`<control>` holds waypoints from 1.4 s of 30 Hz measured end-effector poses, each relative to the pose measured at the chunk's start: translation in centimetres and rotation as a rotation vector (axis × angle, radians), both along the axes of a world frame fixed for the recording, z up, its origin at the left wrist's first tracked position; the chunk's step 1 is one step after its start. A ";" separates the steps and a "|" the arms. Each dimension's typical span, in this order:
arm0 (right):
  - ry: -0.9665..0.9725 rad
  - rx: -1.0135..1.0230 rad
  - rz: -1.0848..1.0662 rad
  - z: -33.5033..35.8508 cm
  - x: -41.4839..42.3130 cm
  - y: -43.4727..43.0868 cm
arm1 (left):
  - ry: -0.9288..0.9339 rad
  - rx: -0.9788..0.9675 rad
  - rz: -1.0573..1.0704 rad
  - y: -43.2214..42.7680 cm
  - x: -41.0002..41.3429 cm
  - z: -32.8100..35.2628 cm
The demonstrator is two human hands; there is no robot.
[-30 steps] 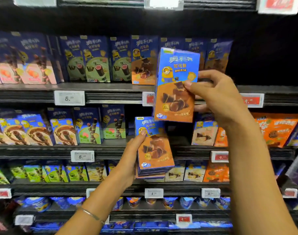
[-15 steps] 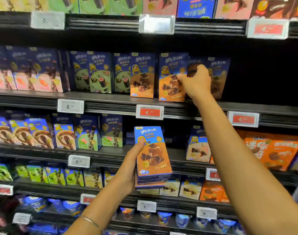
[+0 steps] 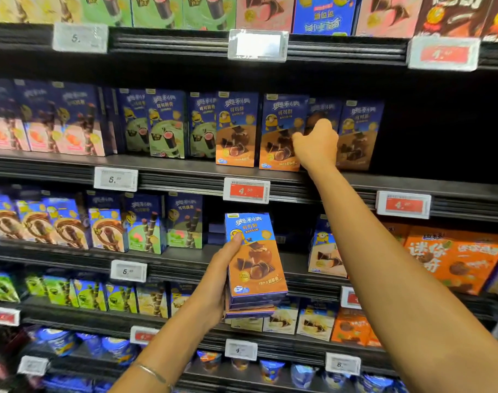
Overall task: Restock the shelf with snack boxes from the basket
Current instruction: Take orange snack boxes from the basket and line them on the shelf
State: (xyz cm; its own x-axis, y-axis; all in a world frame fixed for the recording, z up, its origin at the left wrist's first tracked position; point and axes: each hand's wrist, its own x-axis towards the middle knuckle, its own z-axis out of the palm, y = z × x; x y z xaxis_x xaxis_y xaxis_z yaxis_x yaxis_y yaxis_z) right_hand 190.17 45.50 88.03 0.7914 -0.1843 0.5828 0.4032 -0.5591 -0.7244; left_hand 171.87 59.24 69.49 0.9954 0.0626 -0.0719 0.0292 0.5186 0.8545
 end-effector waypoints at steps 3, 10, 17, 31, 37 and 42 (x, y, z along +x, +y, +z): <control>-0.003 -0.014 -0.017 -0.1 -0.1 0.4 | -0.006 -0.006 -0.010 0.1 0.1 0.0; -0.003 -0.016 -0.028 -0.1 -0.2 0.9 | -0.014 -0.004 -0.033 0.3 0.1 -0.1; 0.041 -0.019 0.026 -0.2 -1.7 0.0 | -0.002 0.013 -0.037 0.5 0.3 -0.5; 0.086 0.272 0.301 -13.7 -13.8 -3.0 | -0.039 0.032 0.022 -0.7 0.8 -0.7; 0.495 0.198 0.460 -17.1 -13.9 -3.1 | -0.059 0.042 0.024 -1.6 0.8 -0.8; 0.478 0.281 0.467 -17.0 -13.6 -4.0 | -0.009 0.069 -0.031 -1.9 1.3 -1.4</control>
